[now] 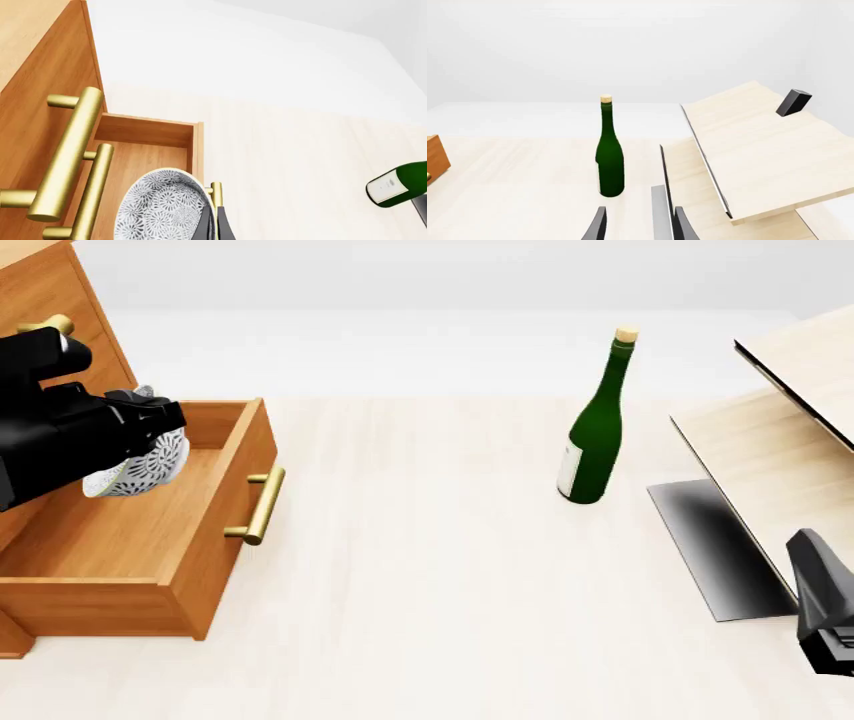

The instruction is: Put the bowl in the bottom drawer of the cabinet.

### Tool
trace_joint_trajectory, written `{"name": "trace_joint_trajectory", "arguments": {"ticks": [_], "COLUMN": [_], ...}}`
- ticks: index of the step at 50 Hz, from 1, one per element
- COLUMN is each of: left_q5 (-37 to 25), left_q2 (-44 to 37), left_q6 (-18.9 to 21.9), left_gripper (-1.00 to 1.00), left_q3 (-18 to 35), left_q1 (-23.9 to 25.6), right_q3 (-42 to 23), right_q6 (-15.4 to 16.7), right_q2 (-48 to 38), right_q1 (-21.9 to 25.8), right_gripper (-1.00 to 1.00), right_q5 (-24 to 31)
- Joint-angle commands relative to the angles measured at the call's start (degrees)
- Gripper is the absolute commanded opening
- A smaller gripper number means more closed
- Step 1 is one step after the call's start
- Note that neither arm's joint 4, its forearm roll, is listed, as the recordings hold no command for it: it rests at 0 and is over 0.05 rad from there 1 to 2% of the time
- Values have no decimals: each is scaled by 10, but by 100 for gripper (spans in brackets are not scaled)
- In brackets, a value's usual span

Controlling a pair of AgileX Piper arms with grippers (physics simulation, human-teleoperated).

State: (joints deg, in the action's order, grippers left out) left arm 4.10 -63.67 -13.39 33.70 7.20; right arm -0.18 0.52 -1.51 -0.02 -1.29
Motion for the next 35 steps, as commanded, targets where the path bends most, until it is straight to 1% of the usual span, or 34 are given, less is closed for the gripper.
{"name": "trace_joint_trajectory", "arguments": {"ticks": [1,11,16,30,35], "left_q5": [12,26,39,51,54], "left_q2": [0,-4,-19,-43,-45], "left_q6": [-3,-11,-13,-11,-6], "left_gripper": [-100,-100,-100,-100,-100], "left_q3": [-13,-30,-36,-40,-42], "left_q1": [-6,-8,-7,-10,-18], "right_q3": [0,0,0,0,0], "right_q6": [0,0,0,0,0], "right_q2": [0,0,0,0,0], "right_q1": [0,0,0,0,0], "right_gripper": [100,100,100,100,100], "right_q5": [0,0,0,0,0]}}
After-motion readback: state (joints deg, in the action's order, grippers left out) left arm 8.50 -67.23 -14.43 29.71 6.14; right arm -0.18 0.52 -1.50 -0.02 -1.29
